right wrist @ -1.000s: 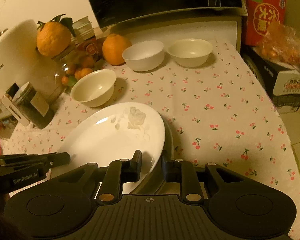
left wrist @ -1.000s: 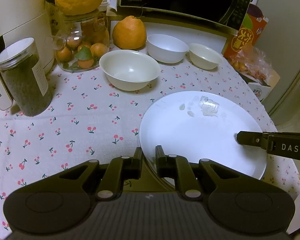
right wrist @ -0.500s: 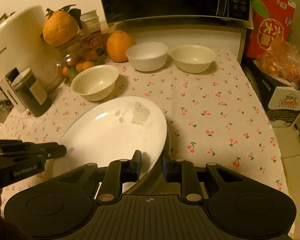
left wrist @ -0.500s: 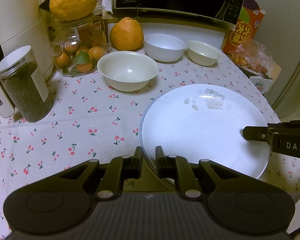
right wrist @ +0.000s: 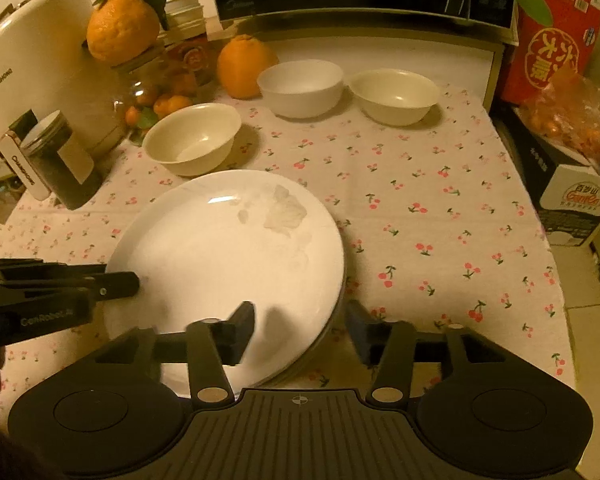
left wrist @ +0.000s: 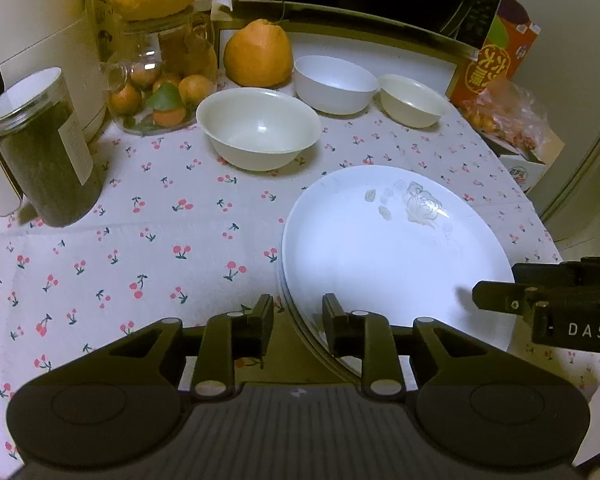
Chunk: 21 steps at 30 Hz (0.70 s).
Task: Organize plates and bowls
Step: 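Lift the white plate and carry it toward the stacked blue plates, then lower the white plate and open both grippers to release it, then move both grippers to the white bowl beside the pomelo and close on its rim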
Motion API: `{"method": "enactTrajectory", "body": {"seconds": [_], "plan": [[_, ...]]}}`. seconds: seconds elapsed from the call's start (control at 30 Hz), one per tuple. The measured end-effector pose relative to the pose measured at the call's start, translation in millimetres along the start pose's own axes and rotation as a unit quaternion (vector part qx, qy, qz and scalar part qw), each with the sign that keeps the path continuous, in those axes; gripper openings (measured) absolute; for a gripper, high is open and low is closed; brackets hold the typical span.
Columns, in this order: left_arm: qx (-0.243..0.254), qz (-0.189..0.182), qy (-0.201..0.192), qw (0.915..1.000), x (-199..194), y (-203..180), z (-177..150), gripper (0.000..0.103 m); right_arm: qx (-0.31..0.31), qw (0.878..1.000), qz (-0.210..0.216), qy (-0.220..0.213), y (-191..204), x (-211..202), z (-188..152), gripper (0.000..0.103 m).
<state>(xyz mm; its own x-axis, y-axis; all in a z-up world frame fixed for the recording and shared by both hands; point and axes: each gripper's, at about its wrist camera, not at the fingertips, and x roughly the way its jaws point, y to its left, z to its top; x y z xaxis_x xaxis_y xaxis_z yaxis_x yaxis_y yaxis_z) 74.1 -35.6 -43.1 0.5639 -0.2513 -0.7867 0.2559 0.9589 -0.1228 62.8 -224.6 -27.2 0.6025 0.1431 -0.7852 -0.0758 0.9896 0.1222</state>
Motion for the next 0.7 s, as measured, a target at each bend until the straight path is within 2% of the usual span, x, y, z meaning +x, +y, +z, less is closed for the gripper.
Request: {"method": "enactTrajectory", "body": {"seconds": [0.03,0.1,0.27,0.4,0.63,0.7], "plan": [[0.001,0.000,0.001,1.0000,0,0,0,0.024,0.001,1.000,0.001,0.002,-1,0,0,0.054],[0.000,0.000,0.003,1.0000,0,0,1,0.027,0.008,1.000,0.005,0.005,-3,0,1,0.061],[-0.013,0.000,0.003,0.9999,0,3,5,0.048,0.019,1.000,0.012,0.012,-7,2,7,0.072],[-0.019,-0.002,0.000,0.9998,-1,3,11,0.064,0.032,0.999,0.017,-0.002,-12,-2,17,0.083],[-0.028,-0.003,-0.001,0.9996,1,0,24,0.094,0.065,0.998,0.014,-0.022,-19,-1,38,0.091],[-0.032,-0.001,-0.005,0.9995,0,0,28,0.096,0.071,0.997,0.015,-0.027,-19,1,44,0.093]]}}
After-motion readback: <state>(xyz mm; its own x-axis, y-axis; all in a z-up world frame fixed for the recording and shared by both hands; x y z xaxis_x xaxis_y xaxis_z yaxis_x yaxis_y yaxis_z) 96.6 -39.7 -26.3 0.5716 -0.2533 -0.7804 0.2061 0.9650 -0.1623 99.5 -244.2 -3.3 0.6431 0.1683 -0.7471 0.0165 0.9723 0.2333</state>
